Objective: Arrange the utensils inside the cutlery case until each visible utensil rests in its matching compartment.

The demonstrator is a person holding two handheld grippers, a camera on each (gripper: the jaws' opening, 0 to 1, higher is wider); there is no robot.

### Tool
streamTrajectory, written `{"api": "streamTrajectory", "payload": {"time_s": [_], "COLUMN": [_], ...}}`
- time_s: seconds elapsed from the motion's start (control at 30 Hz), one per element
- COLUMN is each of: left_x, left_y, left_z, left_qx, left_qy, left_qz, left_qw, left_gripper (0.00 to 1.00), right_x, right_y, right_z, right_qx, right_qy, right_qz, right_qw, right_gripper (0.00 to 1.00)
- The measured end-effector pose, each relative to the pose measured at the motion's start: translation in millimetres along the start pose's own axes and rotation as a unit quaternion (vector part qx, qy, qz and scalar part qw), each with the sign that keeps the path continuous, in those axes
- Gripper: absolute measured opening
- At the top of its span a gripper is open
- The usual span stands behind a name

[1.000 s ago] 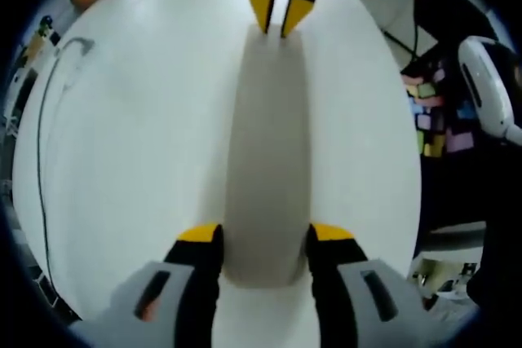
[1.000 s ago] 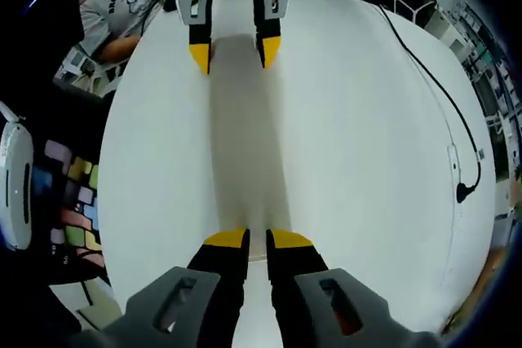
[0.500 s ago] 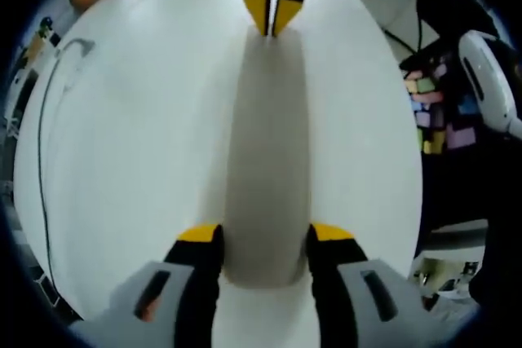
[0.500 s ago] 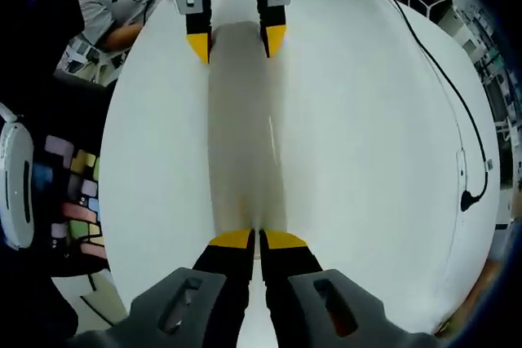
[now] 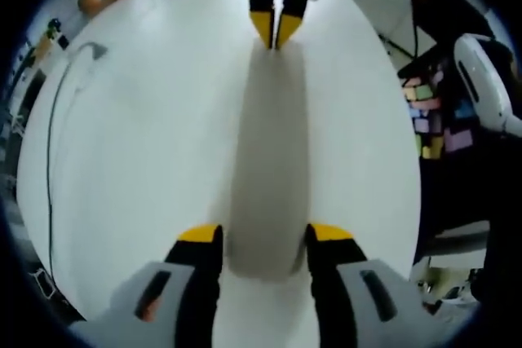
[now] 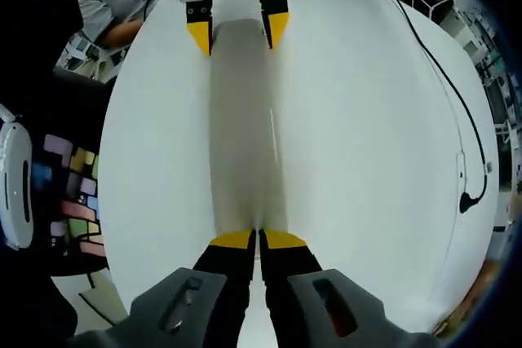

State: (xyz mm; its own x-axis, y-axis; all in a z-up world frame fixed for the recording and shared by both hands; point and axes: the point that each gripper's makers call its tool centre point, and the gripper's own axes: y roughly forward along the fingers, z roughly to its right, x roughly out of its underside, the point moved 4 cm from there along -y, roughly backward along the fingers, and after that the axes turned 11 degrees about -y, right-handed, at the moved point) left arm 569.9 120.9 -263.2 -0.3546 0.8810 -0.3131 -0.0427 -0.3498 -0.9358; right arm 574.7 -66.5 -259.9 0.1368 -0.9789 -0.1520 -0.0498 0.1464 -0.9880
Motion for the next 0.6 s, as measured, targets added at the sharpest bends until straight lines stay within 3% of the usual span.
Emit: {"api": "streamTrajectory", "payload": {"time_s": [0.1, 0.2, 0.27, 0.6], "left_x": [1.3, 1.6, 1.6, 4.4], "left_y": [-11.8, -20.2, -22.1, -15.2], "left_z": [-0.3, -2.7, -2.1, 2.4], "left_qx": [-0.011, -0.028, -0.032, -0.042], "left_qy": [-0.006, -0.007, -0.011, -0.013], "left_qz": [0.01, 0.016, 0.015, -0.026], "left_qw": [0.9999, 0.9995, 0.9993, 0.9987], "left_gripper": [0.41, 0.29, 0.27, 0.23], "right_x": [0.9, 2.8, 3.1, 1.0], "right_y": [-0.2, -0.9, -0.8, 0.1], "right_z": [0.1, 0.0, -0.3, -0.9], "right_qx": [0.0, 0.002, 0.004, 0.006], "right_qy": [-0.001, 0.003, 0.008, 0.006], "right_qz": [-0.003, 0.004, 0.011, 0.008], "right_qw": [1.0, 1.0, 0.9999, 0.9999], "right_gripper": [0.02, 0.01, 0.01, 0.01]}}
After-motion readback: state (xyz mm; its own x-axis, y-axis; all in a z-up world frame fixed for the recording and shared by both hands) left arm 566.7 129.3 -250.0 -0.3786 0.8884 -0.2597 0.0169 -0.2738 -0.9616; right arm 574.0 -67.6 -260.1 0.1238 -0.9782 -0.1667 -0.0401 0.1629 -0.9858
